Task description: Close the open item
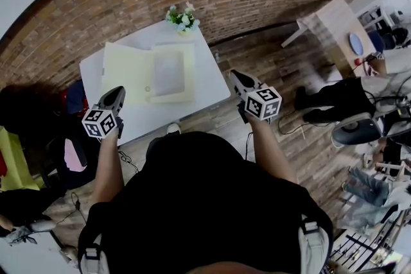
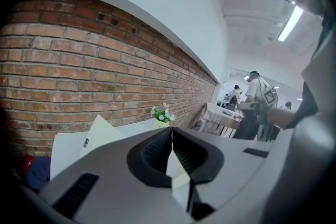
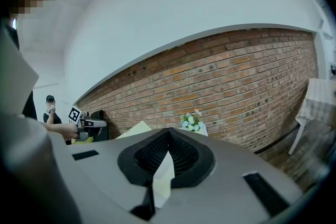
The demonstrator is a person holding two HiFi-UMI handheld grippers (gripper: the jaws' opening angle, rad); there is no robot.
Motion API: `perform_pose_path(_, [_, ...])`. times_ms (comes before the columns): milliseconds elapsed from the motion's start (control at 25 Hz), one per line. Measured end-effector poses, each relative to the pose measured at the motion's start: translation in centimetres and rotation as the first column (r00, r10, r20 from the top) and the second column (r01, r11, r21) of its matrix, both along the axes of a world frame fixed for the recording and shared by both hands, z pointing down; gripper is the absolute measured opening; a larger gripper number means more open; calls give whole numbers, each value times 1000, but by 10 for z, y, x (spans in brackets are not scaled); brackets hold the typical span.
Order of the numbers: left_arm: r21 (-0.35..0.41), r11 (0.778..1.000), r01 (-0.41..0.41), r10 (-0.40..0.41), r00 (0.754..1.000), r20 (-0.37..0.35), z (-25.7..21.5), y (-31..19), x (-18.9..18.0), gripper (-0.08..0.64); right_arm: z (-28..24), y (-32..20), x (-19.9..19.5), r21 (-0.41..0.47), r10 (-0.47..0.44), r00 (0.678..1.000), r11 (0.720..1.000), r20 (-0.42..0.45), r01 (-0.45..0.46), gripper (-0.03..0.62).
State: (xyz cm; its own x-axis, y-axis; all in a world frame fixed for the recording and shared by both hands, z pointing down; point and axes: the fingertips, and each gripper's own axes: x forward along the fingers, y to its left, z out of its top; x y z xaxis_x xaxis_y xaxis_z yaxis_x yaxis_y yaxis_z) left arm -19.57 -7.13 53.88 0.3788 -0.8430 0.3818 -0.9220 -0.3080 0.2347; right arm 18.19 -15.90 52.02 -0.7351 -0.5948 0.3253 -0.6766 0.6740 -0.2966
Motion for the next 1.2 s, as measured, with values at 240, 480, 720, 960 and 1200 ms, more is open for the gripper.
perform_pose_path(240, [2,1000,-4,4,1000,-2,-1,-9,-12,12,0,-5,-10,-3,7,1000,1000,-6,-7,20])
perform_pose_path(480, [-3,1000,-9,9,1000,-5,0,-16,-27,13,-3,-9,-22,-5,16,1000,1000,-5,-17,20])
perform_pose_path(720, [-1,1000,-12,12,1000,-12,1,-25,-44,14,-2,-11,-37,-13,23,1000,1000,-16,-23,20])
perform_pose_path(960, [-4,1000,5,-5,1000,-24,6,-27,-68,15,-4,-14,-55,-14,22,999,1000,-29,-22,20])
perform_pose_path(1200, [23,1000,3,-1,998,-58,2,-31,-85,48,-7,-20,-74,-17,11,999,1000,-34,-12,20])
